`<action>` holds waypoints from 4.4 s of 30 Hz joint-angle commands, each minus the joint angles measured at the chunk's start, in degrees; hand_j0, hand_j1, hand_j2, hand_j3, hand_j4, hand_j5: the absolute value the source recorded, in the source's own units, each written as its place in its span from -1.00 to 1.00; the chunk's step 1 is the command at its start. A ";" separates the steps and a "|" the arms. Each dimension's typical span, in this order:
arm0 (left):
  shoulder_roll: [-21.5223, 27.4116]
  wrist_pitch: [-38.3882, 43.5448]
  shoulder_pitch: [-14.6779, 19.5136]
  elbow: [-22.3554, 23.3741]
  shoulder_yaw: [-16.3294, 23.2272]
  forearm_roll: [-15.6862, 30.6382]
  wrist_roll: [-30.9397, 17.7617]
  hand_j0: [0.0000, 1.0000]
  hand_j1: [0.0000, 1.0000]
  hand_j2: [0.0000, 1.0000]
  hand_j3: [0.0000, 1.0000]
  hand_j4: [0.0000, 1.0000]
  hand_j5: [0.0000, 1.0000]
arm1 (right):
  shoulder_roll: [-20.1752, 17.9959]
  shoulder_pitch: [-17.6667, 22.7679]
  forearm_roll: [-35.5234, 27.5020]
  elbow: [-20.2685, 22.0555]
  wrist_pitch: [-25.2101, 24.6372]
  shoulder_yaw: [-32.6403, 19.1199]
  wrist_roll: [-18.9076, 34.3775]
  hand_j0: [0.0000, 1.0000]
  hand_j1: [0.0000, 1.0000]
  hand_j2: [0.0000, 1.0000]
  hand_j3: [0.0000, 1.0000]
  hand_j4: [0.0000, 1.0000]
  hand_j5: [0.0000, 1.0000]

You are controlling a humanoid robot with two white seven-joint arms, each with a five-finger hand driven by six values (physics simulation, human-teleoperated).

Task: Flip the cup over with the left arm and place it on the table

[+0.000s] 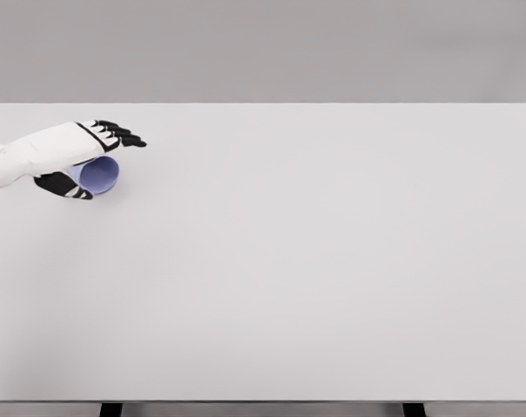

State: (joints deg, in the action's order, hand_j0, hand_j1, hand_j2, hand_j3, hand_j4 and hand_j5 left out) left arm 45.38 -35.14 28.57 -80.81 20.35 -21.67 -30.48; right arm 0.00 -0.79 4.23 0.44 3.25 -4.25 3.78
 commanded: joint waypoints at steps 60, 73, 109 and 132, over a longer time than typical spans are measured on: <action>-4.42 0.14 24.17 29.22 23.07 -7.51 -2.56 1.00 1.00 1.00 1.00 1.00 1.00 | 0.00 0.00 -0.01 -0.09 0.00 -0.14 0.08 1.00 1.00 1.00 1.00 1.00 1.00; -6.44 0.14 23.99 31.15 22.98 -9.97 -2.56 1.00 1.00 1.00 1.00 1.00 1.00 | 0.00 0.00 -0.01 -0.09 0.00 -0.14 0.08 1.00 1.00 1.00 1.00 1.00 1.00; -6.97 0.14 23.11 32.64 22.37 -9.01 -1.95 -0.31 -0.31 -0.31 -0.31 -0.31 -0.31 | 0.00 0.00 -0.01 -0.09 0.00 -0.14 0.08 1.00 1.00 1.00 1.00 1.00 1.00; -12.95 0.14 23.99 31.77 22.81 45.92 -4.52 -0.08 -0.08 -0.08 -0.08 -0.08 -0.08 | 0.00 0.00 -0.01 -0.09 0.00 -0.14 0.08 1.00 1.00 1.00 1.00 1.00 1.00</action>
State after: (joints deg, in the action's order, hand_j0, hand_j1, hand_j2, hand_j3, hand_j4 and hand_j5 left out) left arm 33.22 -35.19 52.56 -48.44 43.04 18.91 -35.06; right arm 0.00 -0.79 4.22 0.35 3.24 -4.39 3.86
